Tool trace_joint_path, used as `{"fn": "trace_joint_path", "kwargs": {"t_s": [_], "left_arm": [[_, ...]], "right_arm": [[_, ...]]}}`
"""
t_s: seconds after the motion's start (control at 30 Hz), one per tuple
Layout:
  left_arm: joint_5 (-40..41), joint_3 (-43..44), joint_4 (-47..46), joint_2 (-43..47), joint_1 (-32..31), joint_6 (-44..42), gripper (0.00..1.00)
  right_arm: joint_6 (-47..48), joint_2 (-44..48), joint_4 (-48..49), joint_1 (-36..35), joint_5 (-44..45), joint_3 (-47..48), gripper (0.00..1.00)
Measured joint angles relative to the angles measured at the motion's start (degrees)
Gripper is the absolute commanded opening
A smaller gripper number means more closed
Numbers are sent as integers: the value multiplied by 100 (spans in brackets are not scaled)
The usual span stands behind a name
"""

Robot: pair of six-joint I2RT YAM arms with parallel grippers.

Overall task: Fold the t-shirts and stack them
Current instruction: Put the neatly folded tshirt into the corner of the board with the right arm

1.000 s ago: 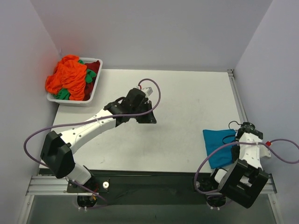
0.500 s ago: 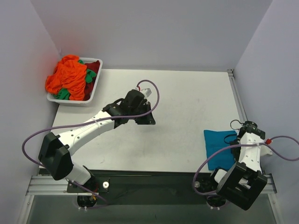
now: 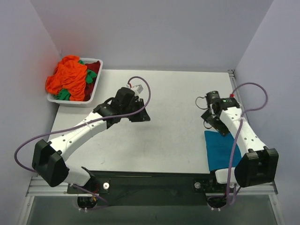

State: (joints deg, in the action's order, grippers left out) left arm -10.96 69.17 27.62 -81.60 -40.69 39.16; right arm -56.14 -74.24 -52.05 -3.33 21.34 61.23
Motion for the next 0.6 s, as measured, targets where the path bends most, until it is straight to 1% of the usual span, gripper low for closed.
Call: {"fn": "trace_joint_path", "kwargs": {"t_s": [0.13, 0.23, 0.3, 0.37, 0.43, 0.5, 0.6], "left_arm": [[31, -238, 46, 358, 341, -142, 28], [114, -531, 98, 710, 542, -280, 29], [175, -715, 179, 905, 597, -374, 29], [232, -925, 227, 1108, 643, -448, 30], [289, -1165, 299, 1333, 669, -522, 30], [350, -1401, 358, 1563, 704, -566, 30], [437, -1674, 437, 1858, 739, -610, 30]], "right_arm": [[44, -638, 162, -1495, 55, 654, 100], [205, -1082, 466, -2542, 85, 1176, 100], [387, -1384, 699, -3220, 63, 1537, 100], [562, -1626, 866, -3731, -2, 1812, 100], [754, -1821, 1040, -4094, -105, 2013, 100], [957, -1904, 1261, -4345, -234, 2024, 100], [1261, -1779, 1797, -4562, -505, 1650, 100]]}}
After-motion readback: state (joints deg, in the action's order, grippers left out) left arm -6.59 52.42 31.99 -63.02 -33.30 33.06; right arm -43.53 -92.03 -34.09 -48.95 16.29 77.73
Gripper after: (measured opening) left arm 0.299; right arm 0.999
